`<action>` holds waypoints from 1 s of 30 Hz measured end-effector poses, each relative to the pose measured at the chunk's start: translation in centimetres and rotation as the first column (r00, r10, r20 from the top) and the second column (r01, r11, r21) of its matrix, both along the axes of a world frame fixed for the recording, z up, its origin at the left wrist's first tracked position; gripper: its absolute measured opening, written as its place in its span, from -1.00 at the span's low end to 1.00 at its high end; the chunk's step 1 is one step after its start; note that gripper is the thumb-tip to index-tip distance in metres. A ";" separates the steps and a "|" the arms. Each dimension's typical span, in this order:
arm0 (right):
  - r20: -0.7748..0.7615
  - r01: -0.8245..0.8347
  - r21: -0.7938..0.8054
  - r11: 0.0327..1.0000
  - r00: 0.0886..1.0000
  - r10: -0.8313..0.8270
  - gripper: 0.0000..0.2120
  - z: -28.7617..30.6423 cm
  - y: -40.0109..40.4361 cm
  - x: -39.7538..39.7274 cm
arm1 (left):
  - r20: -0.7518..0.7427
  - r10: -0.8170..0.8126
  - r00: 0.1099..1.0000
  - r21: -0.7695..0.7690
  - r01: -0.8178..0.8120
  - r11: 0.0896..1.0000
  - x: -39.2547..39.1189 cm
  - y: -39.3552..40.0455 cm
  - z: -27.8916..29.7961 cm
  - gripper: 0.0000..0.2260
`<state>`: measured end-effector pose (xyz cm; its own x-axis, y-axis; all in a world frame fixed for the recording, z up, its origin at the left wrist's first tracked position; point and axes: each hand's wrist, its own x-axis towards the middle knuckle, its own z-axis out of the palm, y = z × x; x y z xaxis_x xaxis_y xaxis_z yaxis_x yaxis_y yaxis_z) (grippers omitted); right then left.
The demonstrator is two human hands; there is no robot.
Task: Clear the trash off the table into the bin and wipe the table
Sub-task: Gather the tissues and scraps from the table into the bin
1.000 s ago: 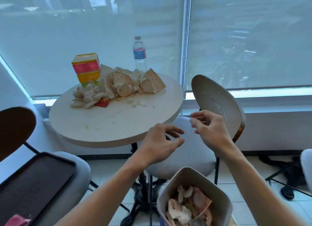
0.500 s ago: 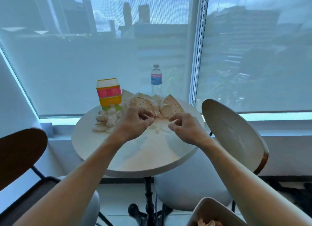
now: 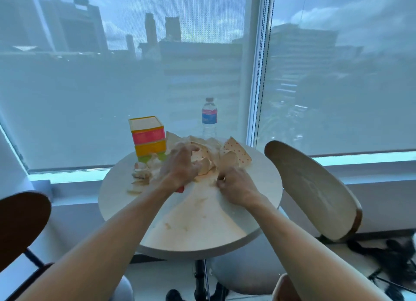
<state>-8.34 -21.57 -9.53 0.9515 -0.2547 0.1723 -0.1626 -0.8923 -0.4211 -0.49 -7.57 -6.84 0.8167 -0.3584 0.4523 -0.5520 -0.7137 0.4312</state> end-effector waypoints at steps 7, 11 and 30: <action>0.186 0.030 0.247 0.969 0.979 -0.077 -0.85 1.4 0.2 -2.2 | 0.021 -0.021 1.000 0.101 0.019 0.995 0.8 0.0 -0.8 -0.67; 0.273 0.030 0.355 0.934 0.953 -0.135 -0.88 2.3 -0.2 -4.1 | 0.066 -0.014 0.998 0.092 0.008 0.996 1.0 0.1 -1.2 -0.81; 0.269 0.059 0.719 0.692 0.895 -0.356 -0.86 -0.8 -7.3 -14.7 | -0.305 -0.277 0.911 -0.391 0.145 0.909 -8.9 -2.3 0.7 -0.89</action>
